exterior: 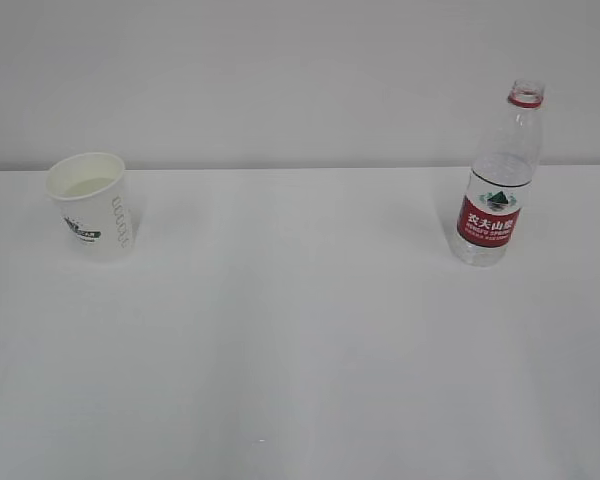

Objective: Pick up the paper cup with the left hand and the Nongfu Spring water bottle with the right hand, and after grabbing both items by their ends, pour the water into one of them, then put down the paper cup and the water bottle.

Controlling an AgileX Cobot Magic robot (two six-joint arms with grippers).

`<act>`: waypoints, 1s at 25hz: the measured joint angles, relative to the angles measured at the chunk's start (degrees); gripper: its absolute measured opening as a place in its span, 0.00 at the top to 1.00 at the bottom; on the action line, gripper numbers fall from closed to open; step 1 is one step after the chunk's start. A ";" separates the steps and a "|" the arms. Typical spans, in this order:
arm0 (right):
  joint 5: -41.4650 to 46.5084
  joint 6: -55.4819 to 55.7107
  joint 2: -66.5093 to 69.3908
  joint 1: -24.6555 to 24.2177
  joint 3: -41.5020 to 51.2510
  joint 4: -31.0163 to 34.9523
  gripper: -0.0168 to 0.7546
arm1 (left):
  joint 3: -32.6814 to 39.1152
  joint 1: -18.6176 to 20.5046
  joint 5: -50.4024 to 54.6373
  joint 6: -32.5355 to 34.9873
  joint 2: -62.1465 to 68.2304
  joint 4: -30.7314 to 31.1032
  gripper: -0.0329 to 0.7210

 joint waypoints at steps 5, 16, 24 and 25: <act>3.59 -0.32 -0.04 0.00 -1.66 0.13 0.22 | 0.00 0.00 0.00 0.00 -0.38 -0.44 0.27; 13.31 -1.96 -3.82 0.00 -1.99 0.13 0.22 | 0.00 0.00 0.00 -0.03 -0.38 -0.44 0.28; 13.79 -2.07 -9.61 0.00 -1.73 0.13 0.22 | 0.00 0.00 0.00 -0.12 -0.38 -1.07 0.29; 13.79 -2.18 -10.24 0.00 -1.73 0.13 0.22 | 0.00 0.00 0.00 -0.12 -0.38 -1.07 0.29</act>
